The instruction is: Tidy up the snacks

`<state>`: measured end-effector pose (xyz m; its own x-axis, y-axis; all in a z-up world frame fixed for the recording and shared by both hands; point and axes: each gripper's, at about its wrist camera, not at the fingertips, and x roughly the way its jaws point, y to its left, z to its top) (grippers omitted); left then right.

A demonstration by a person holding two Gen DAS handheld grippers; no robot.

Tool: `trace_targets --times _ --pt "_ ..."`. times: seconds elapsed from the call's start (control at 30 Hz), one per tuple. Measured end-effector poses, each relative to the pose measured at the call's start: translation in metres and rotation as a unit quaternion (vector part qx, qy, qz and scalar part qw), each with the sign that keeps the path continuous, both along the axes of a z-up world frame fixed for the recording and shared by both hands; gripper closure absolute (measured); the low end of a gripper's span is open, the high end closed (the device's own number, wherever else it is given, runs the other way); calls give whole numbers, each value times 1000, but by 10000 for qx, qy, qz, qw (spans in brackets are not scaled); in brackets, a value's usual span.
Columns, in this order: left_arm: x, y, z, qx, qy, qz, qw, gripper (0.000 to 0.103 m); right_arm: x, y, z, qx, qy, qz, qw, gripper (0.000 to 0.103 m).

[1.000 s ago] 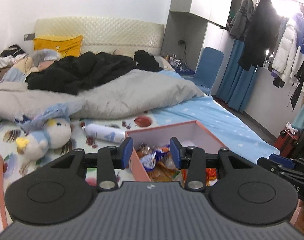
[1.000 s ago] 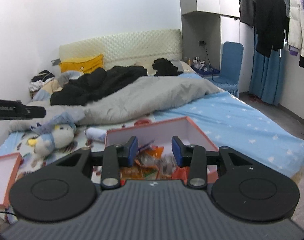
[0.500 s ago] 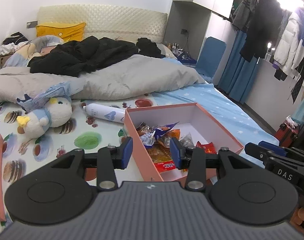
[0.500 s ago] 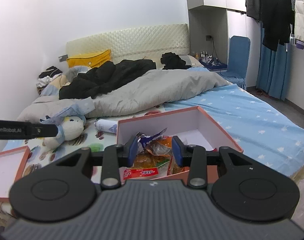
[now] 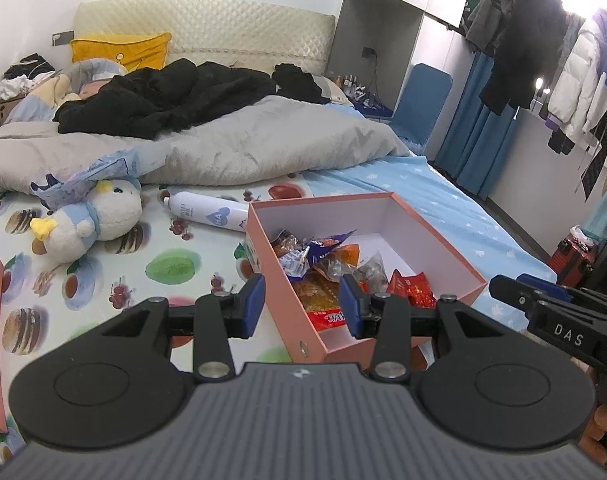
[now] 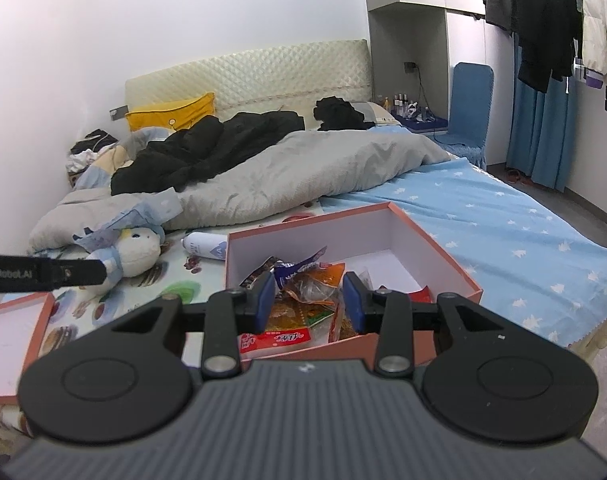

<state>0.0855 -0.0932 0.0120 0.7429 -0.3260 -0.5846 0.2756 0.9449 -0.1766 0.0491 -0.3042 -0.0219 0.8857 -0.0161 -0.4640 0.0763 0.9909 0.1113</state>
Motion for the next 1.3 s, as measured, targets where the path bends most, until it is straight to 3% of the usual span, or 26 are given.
trace_targets --times 0.17,0.37,0.47,0.53,0.57,0.6,0.67,0.73,1.3 --pt "0 -2 -2 -1 20 -17 10000 56 0 -1 0 4 -3 -12 10000 63" --pt "2 -7 -8 24 116 -91 9999 49 1 -2 -4 108 133 8 9999 63" --pt "2 -8 -9 35 157 -86 9998 32 0 1 -4 13 114 -28 9999 63" --pt "2 -8 -10 69 187 -29 9998 13 -2 1 -4 -42 76 -47 10000 63" --pt "3 -7 -10 57 205 -12 9998 10 -1 1 -5 -84 69 -65 9999 55" --pt "3 -6 -10 20 216 2 9998 6 0 1 -6 -108 64 -98 9999 34" --pt "5 -3 -9 -43 215 46 9997 3 1 -3 -7 -80 15 -164 9998 7" --pt "6 -2 -8 -12 203 108 9997 1 1 -5 -7 -58 23 -218 9997 0" --pt "4 -7 0 200 155 140 9996 0 2 -4 -5 19 29 -160 9999 0"
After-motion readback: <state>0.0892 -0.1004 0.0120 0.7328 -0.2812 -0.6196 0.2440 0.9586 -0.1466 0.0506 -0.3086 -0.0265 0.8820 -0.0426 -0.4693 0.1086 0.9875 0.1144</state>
